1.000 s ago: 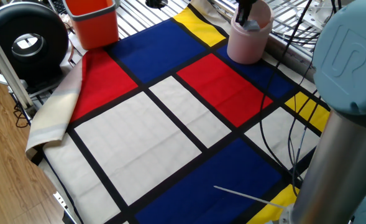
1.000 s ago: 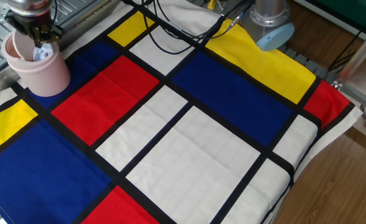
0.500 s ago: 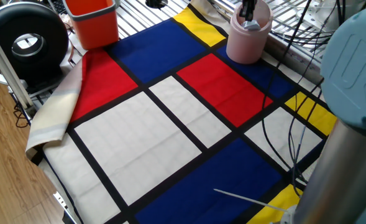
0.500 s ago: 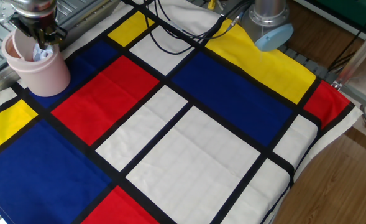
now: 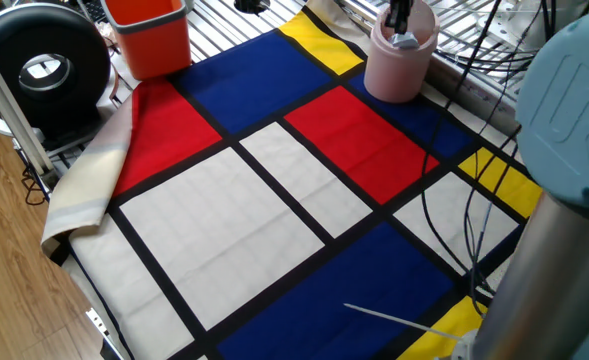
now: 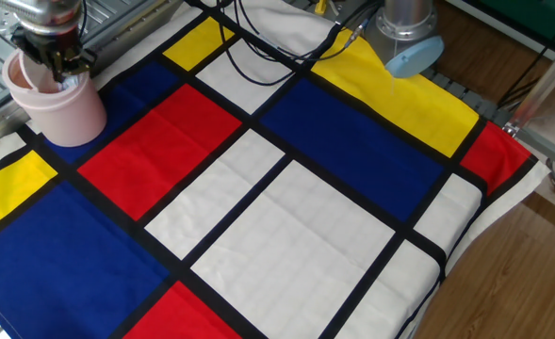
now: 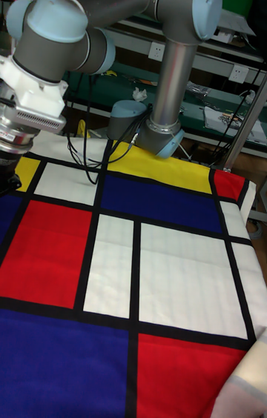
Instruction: Put the garbage in the trash can
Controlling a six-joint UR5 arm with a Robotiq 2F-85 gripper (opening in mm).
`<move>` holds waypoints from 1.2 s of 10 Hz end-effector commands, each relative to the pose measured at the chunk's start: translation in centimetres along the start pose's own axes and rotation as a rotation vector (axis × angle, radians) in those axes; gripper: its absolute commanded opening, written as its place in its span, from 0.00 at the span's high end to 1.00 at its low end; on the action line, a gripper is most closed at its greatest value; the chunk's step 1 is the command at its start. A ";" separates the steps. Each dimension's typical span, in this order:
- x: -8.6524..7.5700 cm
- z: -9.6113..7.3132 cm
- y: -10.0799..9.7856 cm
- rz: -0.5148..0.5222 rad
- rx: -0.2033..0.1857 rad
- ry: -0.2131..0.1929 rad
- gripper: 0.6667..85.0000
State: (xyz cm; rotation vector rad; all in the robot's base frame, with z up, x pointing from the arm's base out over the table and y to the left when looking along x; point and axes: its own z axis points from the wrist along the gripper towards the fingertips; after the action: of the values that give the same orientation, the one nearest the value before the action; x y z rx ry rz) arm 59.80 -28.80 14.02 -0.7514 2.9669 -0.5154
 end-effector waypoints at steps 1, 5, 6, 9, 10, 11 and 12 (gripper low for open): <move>-1.3 1.3 0.0 -0.013 -0.009 -0.036 1.00; -1.3 0.8 -0.1 -0.011 -0.013 -0.012 1.00; -1.3 0.1 0.0 -0.010 -0.016 -0.003 1.00; -0.9 -1.8 0.2 -0.002 -0.021 0.022 1.00; -0.8 -2.5 0.3 0.001 -0.019 0.028 1.00; -0.8 -3.1 0.3 0.002 -0.017 0.034 1.00; -0.6 -3.7 0.4 0.006 -0.014 0.045 1.00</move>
State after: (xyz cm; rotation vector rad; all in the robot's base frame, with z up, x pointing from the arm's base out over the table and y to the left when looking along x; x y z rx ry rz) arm 60.12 -27.63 16.06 -0.7610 3.0011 -0.5182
